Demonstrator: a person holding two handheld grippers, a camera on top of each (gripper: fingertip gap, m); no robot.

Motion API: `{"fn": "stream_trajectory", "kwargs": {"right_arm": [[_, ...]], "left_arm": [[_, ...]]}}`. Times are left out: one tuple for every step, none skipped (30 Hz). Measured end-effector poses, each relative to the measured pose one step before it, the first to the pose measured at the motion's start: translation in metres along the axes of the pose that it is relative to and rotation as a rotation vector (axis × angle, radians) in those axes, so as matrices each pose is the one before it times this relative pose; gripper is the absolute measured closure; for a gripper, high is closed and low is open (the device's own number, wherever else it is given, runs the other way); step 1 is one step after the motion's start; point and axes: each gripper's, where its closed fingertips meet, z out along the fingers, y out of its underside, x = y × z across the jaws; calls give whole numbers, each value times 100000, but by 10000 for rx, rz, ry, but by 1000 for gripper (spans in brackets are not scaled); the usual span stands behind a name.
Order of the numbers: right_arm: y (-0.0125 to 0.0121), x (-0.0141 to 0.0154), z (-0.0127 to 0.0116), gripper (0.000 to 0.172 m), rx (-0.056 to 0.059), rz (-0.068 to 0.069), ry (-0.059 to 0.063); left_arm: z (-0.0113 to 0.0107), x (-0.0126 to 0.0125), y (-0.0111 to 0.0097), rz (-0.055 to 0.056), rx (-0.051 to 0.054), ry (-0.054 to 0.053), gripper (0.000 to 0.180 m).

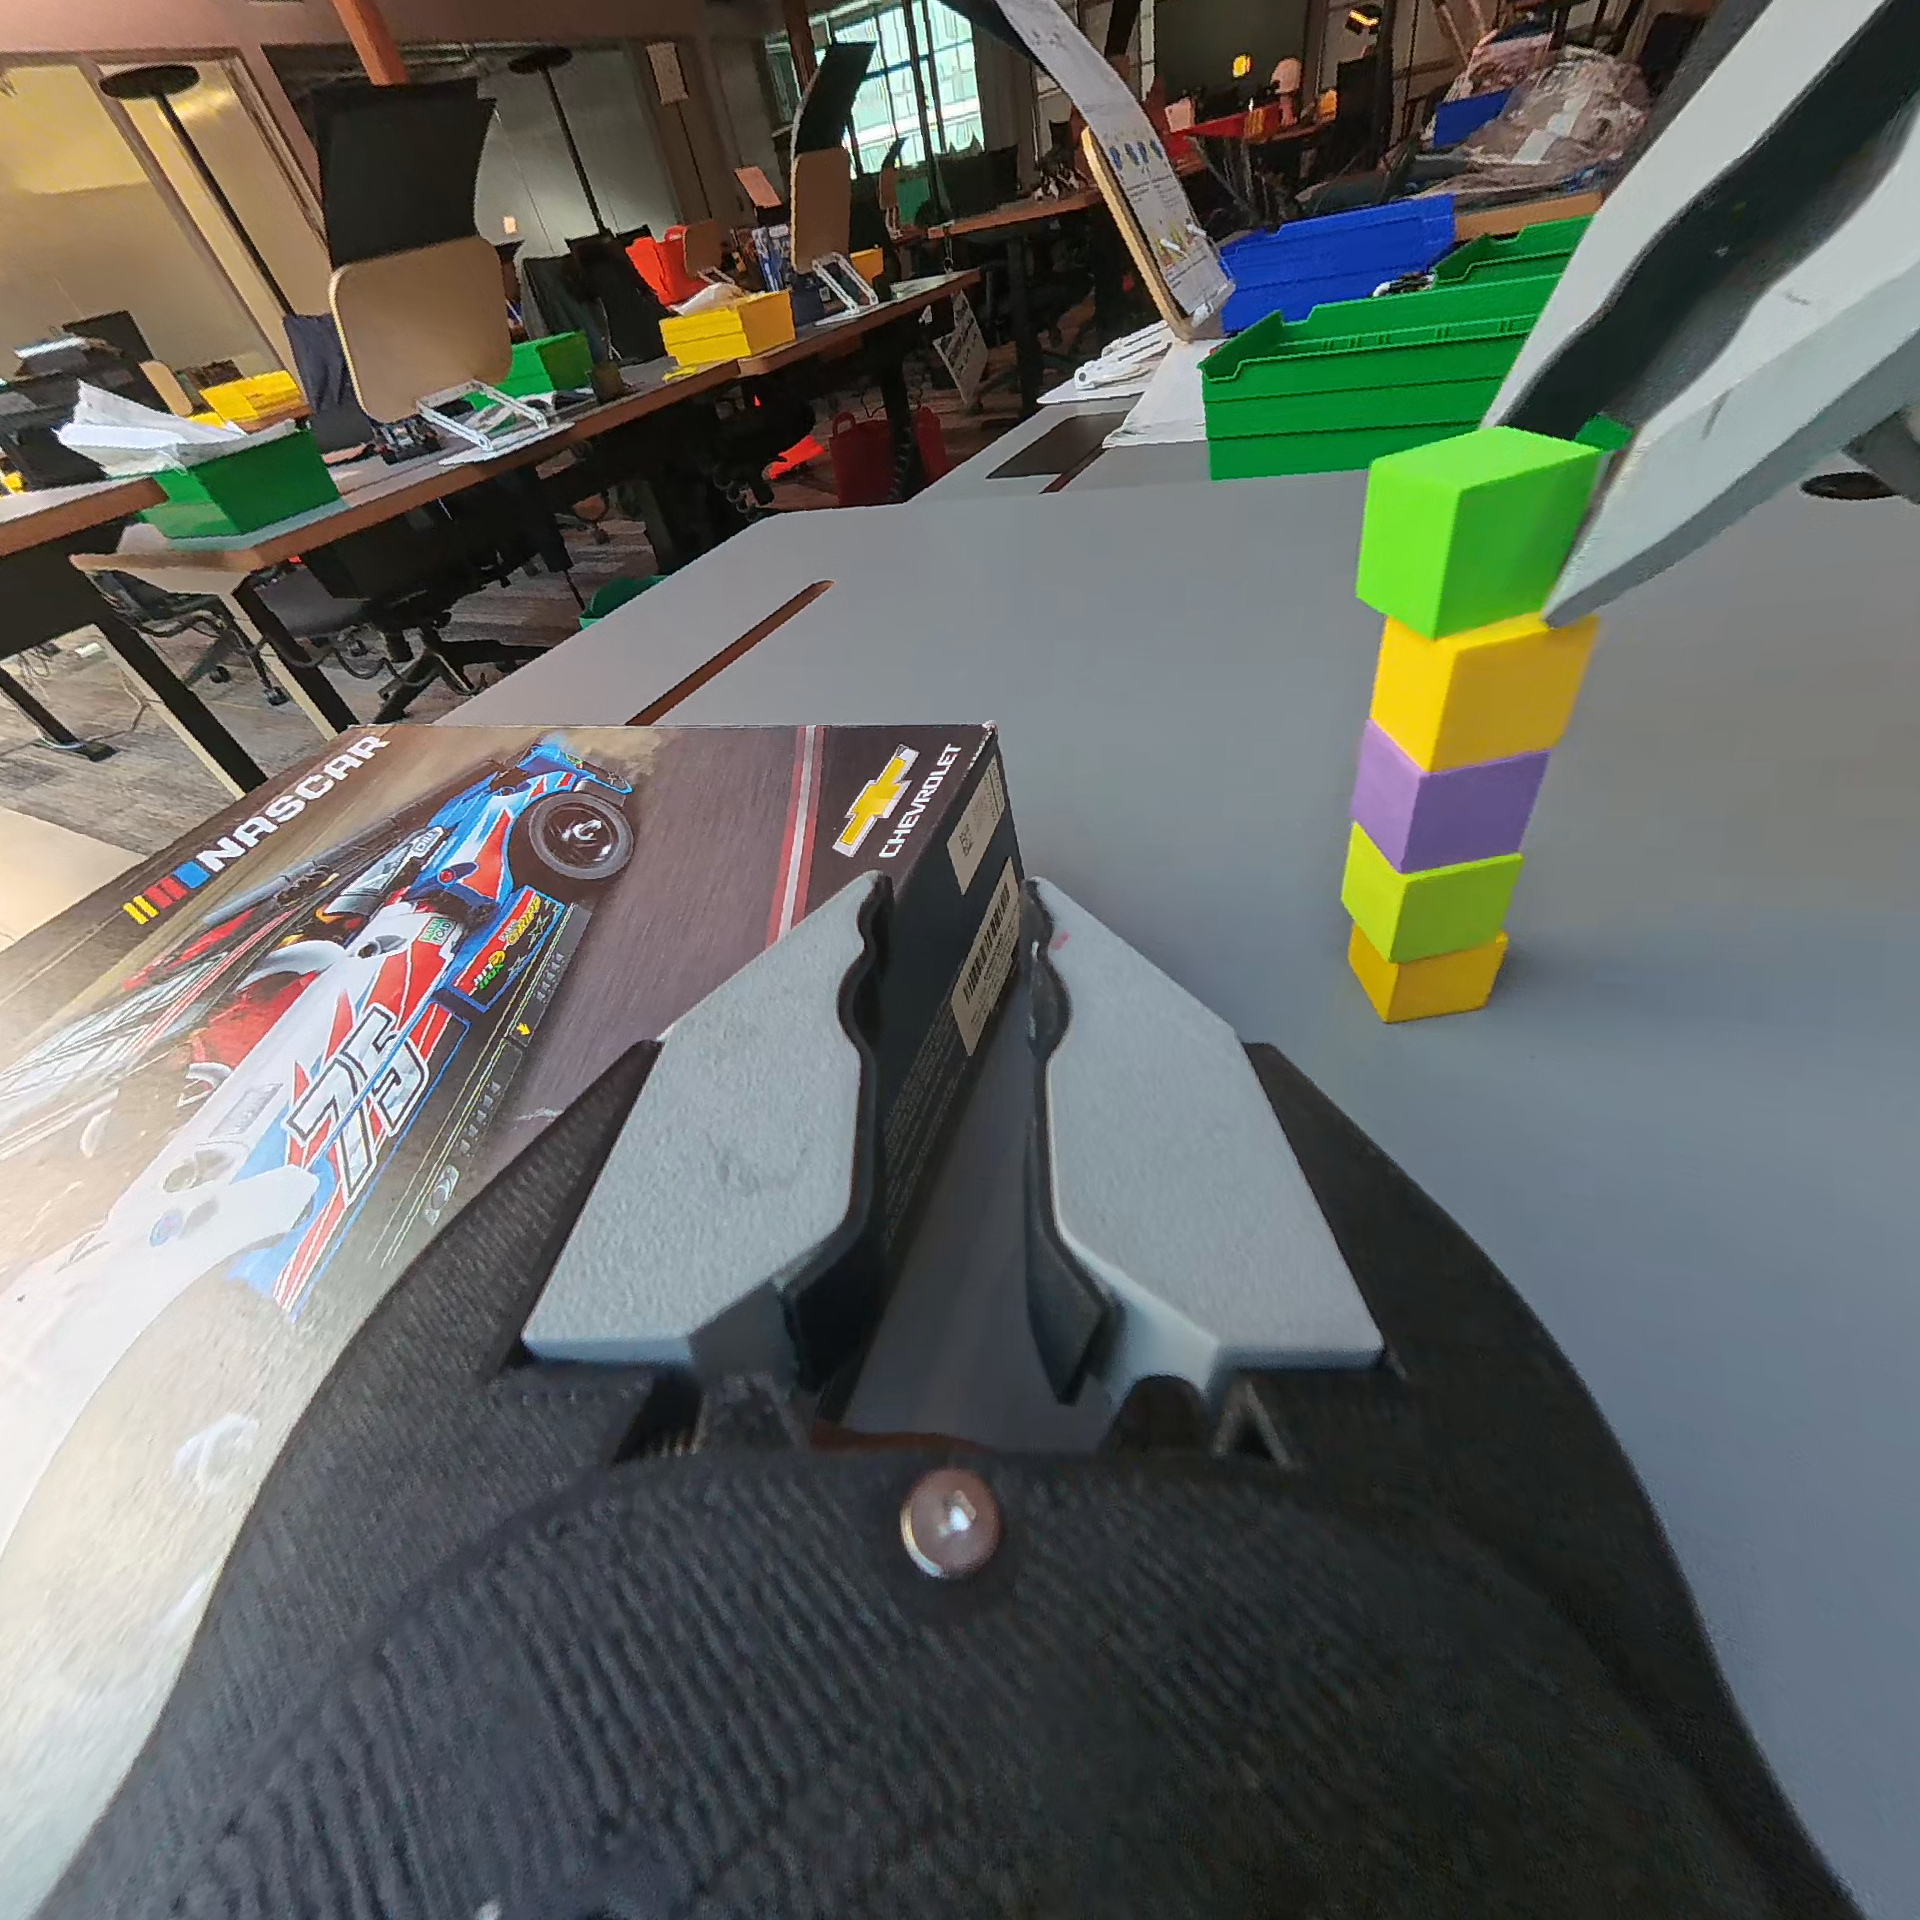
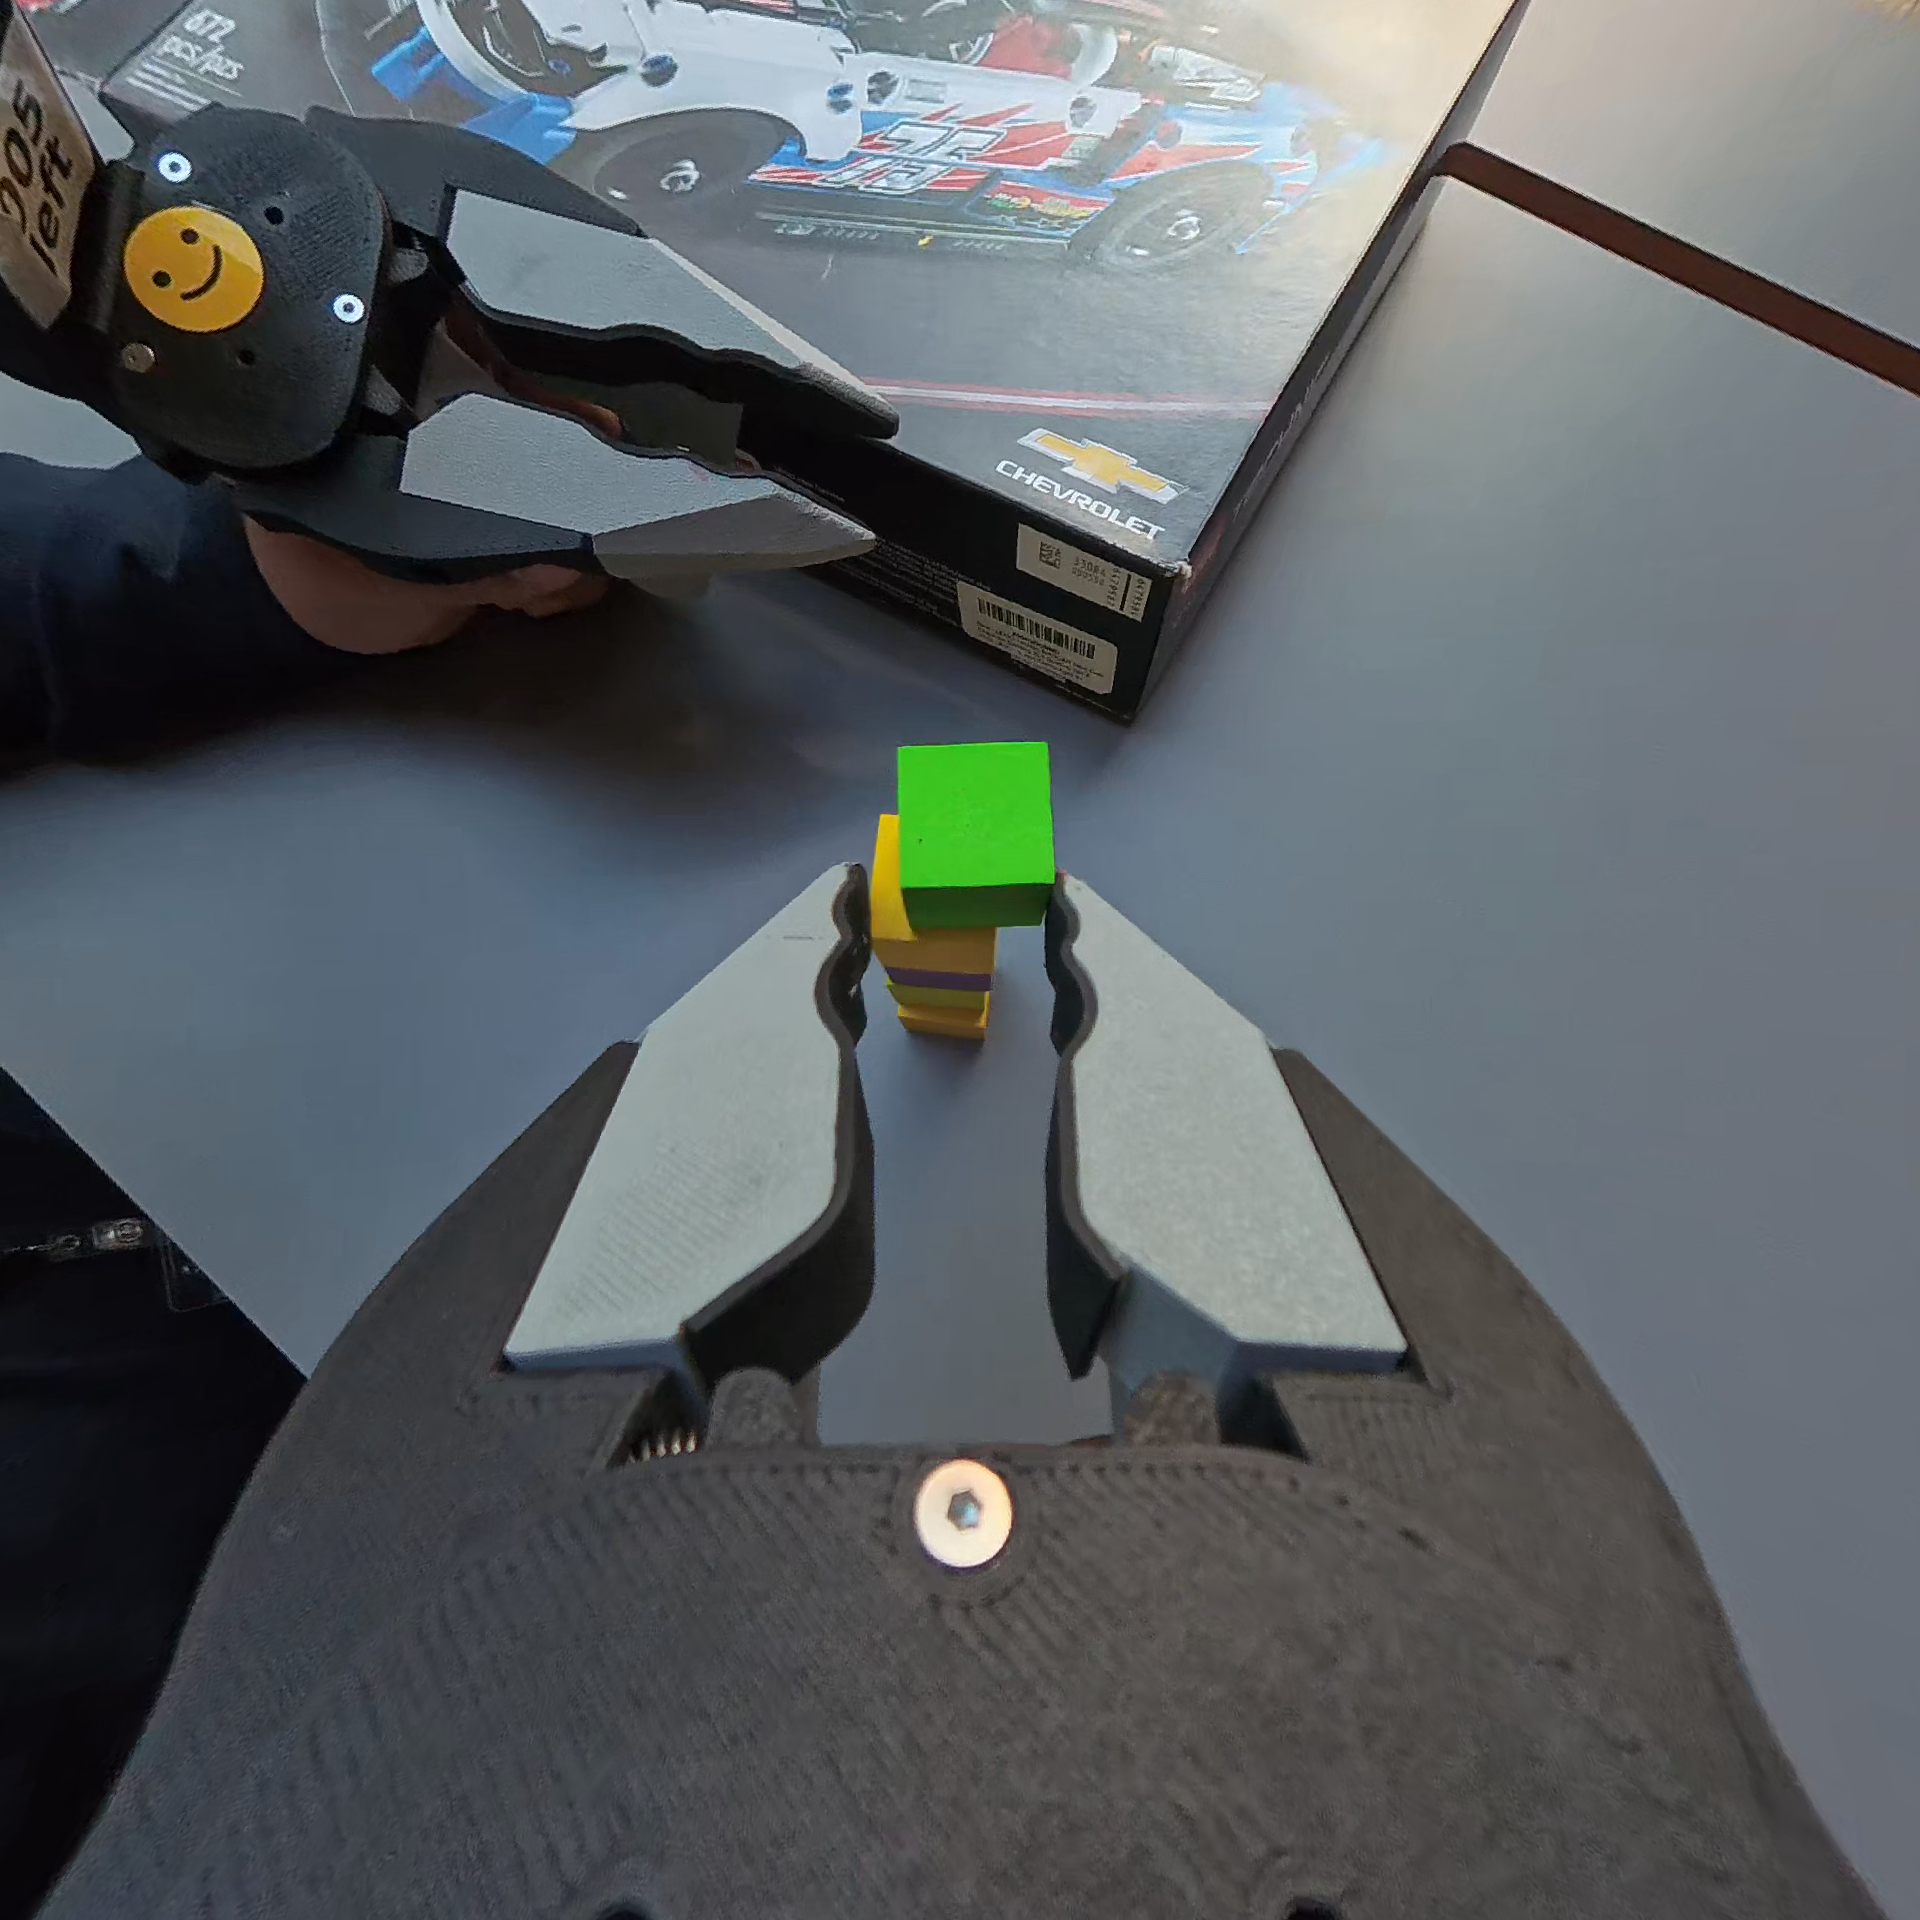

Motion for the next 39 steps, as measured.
{"fn": "stream_trajectory", "kwargs": {"right_arm": [[-39, -7, -112, 139, 62, 52, -30], [-110, 10, -162, 138, 120, 88, -40], [-134, 28, -209, 137, 145, 92, -45], [-107, 7, -205, 137, 147, 85, -69], [-99, 45, -199, 138, 149, 85, -63], [-64, 93, -160, 138, 133, 90, -39], [1, 83, -88, 138, 79, 95, -60], [48, 3, -28, 138, 24, 90, -106], [32, -42, 41, 137, 12, 71, -109], [16, -14, 68, 137, -1, 40, -67], [-12, 20, 99, 135, -10, -7, -7], [-37, 76, 119, 134, -2, -56, 50], [-47, 83, 120, 134, -1, -77, 66], [-15, 68, 134, 134, -17, -50, 37], [-8, 10, 127, 135, -25, 1, -8], [-30, -72, 85, 138, -4, 17, -50], [-53, -117, 23, 145, 21, -2, -42], [-57, -87, -29, 147, 15, -26, 19], [-11, -73, -85, 147, -17, -42, 78], [-9, -103, -118, 147, -28, -68, 83], [-24, -127, -118, 147, -9, -85, 73], [-43, -102, -103, 147, 19, -69, 70], [6, -82, -40, 147, 6, -23, 38], [85, -94, 23, 146, -40, 26, -16], [119, -89, 81, 143, -53, 50, -39], [112, -1, 92, 139, -42, 39, 3], [109, 132, 74, 137, -37, 21, 92], [93, 164, 28, 135, -14, 4, 124], [50, 44, -14, 134, 22, 5, 54], [14, -92, -64, 134, 55, 27, -30], [28, -91, -117, 133, 57, 43, -29], [50, -27, -182, 132, 52, 23, 29], [89, 82, -278, 132, 57, -14, 115], [124, 203, -361, 132, 75, -40, 190], [139, 236, -435, 132, 105, -54, 213], [201, 240, -464, 133, 121, -45, 190], [314, 205, -439, 135, 102, -14, 152], [423, 187, -368, 137, 77, 31, 116], [533, 125, -260, 140, 51, 79, 58]], "left_arm": [[-2, 1, 3, 0, -2, 1, 158], [-2, 0, -8, 0, -1, 1, 158], [10, -6, 0, 0, 0, 3, 158], [-3, 6, 6, -2, -4, 3, 158], [8, -2, 4, -3, -3, 4, 158], [0, 3, 1, -3, 0, 1, 158], [16, 5, 4, 0, -5, 4, 158], [3, 7, 13, 2, -10, 6, 158], [14, 13, 4, 2, -7, 4, 158], [0, 1, 13, 2, -3, 1, 158], [0, -3, -1, 3, 0, 0, 158], [0, -2, -13, 0, 2, 0, 158], [-1, 5, 1, -3, -1, 2, 158], [-1, -6, 4, -3, -2, 1, 158], [1, 3, -2, -3, 1, 1, 158], [-5, -9, -5, -2, 6, -1, 158], [2, 3, -4, -3, 3, 0, 158], [-1, -1, 5, -7, -2, 3, 158], [0, -11, 4, -7, 0, 3, 158], [1, 1, 1, -7, 0, 4, 158], [16, -8, 8, -6, -6, 5, 158], [3, 8, 11, -1, -9, 5, 158], [6, -1, 5, 2, -5, 1, 158], [2, 0, -6, 6, 3, -4, 158], [-8, 8, -6, 8, 4, -5, 158], [1, -1, -4, 7, 1, -4, 158], [1, 1, -4, 6, 1, -3, 158], [-8, 0, -3, 6, 2, -4, 158], [-4, 0, 2, 6, 5, -5, 158], [-4, 0, -11, 4, 8, -5, 158], [-6, -5, -6, 1, 6, -3, 158], [-1, -6, 4, -3, -1, 1, 158], [-2, -3, -6, -7, -1, 3, 158], [-7, -2, -2, -8, 4, 2, 158], [2, -13, 1, -7, 2, 1, 158], [0, -2, 3, -5, -1, 3, 158], [0, 3, 0, -3, 0, 0, 158], [-1, 2, 2, 1, -1, 2, 158], [14, 1, 20, 5, -10, 2, 158]]}}
